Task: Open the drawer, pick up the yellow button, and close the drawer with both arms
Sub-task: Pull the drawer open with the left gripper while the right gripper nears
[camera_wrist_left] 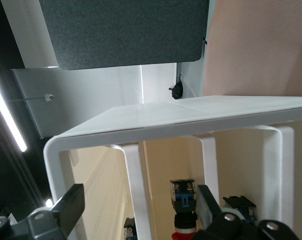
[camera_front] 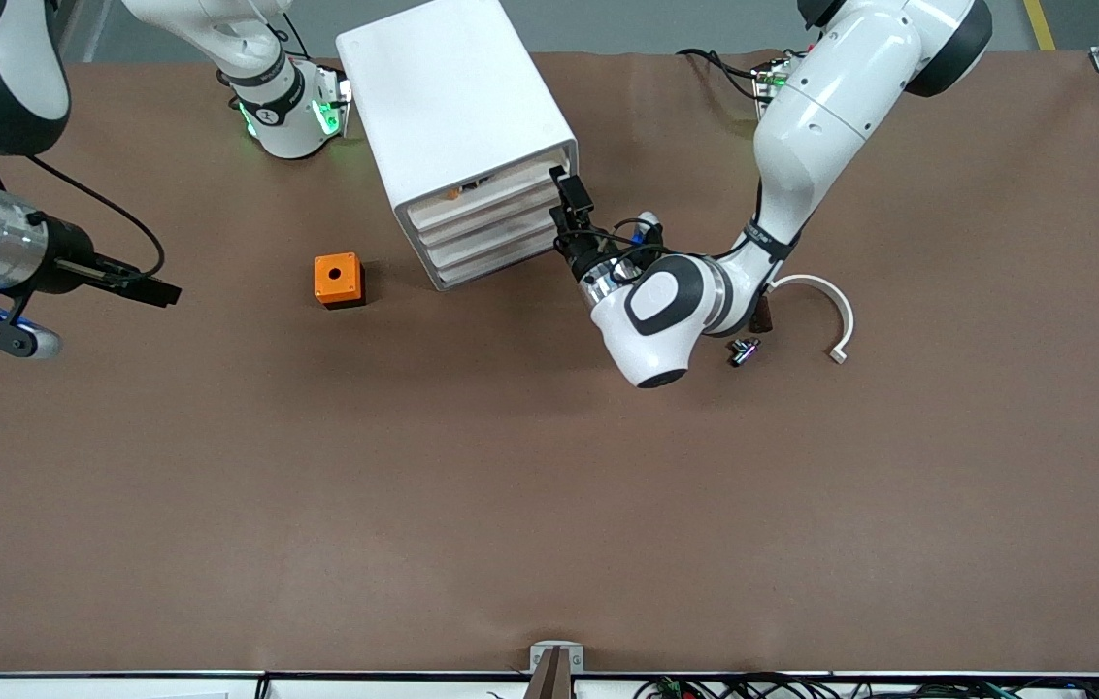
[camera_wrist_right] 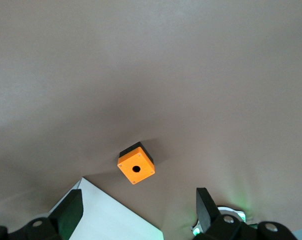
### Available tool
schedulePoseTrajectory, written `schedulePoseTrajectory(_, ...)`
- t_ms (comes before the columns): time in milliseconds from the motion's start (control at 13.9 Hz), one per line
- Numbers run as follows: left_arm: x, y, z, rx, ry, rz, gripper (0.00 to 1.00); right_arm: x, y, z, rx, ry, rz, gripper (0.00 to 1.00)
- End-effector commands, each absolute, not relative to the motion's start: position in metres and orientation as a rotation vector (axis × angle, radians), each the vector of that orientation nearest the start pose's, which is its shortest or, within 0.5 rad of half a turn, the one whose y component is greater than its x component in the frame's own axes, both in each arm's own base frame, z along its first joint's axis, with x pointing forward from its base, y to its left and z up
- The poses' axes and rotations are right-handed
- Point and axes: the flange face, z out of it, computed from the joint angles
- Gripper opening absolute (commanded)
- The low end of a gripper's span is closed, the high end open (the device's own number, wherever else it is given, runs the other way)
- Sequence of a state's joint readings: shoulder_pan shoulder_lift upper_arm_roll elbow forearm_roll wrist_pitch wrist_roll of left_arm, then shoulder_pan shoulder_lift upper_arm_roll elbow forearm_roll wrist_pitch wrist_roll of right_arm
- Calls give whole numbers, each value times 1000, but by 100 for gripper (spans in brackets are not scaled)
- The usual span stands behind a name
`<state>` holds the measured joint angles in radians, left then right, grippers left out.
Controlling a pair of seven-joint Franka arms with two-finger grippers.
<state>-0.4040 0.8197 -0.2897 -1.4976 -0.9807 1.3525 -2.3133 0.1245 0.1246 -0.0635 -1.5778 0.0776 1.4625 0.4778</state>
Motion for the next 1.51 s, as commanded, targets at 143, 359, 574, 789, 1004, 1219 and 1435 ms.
schedulePoseTrajectory(143, 431, -485, 237, -1100, -1532, 1513, 68, 572, 96, 548, -3034, 800, 325, 100)
schedulePoseTrajectory(359, 421, -493, 234, -1107, -1522, 1496, 59, 569, 132, 547, -3018, 879, 288, 100)
schedulePoseTrajectory(574, 414, -497, 232, -1114, -1511, 1485, 36, 565, 177, 537, -2991, 982, 259, 100)
schedulePoseTrajectory(789, 412, -499, 229, -1111, -1505, 1487, 19, 554, 220, 539, -2961, 1068, 221, 100)
schedulePoseTrajectory(1004, 412, -499, 228, -1111, -1506, 1488, 7, 541, 272, 529, -2947, 1116, 196, 100)
schedulePoseTrajectory(1219, 415, -499, 231, -1098, -1506, 1514, 5, 528, 331, 505, -2915, 1195, 159, 100)
schedulePoseTrajectory(1435, 421, -495, 231, -1091, -1516, 1526, 6, 516, 368, 488, -2905, 1221, 139, 100)
